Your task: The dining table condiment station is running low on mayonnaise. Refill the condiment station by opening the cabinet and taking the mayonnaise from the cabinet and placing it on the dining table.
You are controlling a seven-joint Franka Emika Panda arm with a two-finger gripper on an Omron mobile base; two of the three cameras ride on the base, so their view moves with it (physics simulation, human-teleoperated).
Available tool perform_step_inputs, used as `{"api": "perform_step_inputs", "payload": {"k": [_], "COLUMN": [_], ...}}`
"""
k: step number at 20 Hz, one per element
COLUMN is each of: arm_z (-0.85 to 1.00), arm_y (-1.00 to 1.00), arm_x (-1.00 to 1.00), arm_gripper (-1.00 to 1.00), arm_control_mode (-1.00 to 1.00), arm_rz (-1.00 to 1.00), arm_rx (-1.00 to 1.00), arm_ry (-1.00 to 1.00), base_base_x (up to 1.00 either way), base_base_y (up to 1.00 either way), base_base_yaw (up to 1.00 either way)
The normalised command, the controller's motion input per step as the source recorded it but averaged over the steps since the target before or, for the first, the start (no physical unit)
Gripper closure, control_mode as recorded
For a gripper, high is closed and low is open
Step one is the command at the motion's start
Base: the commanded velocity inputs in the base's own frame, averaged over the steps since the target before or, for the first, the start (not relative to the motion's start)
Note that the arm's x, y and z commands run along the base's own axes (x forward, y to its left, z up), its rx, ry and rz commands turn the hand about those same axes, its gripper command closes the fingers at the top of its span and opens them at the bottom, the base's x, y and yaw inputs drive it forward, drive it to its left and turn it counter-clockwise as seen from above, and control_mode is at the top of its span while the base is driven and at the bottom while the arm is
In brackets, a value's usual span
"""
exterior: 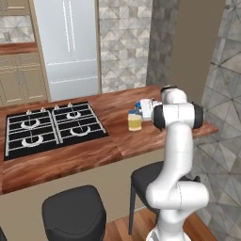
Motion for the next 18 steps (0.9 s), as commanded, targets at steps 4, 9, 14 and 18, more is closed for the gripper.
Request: {"api": "perform_step_inputs", "payload": {"k": [4,9,14,18], "arm_z": [-0.44,-0.29,0.11,0.39], "arm_y": [0.00,0.00,0.00,0.00], "arm_x": [-1.00,-0.82,0.16,0.22], "arm_gripper": [1.00,1.00,-1.00,-1.00], "arm_control_mode": [-1.00,-1.00,-1.00,-1.00], "arm_rz": [0.02,0.00,-0.02,-0.03], "arm_rx": [0.00,0.00,0.00,0.00], "arm_ry": [-0.42,-0.34,-0.04,0.00], "base_base_x": [0.00,0.00,0.00,0.00], "base_base_y": [0.00,0.00,0.00,0.00], "base_base_yaw": [0.00,0.00,0.00,0.00]}}
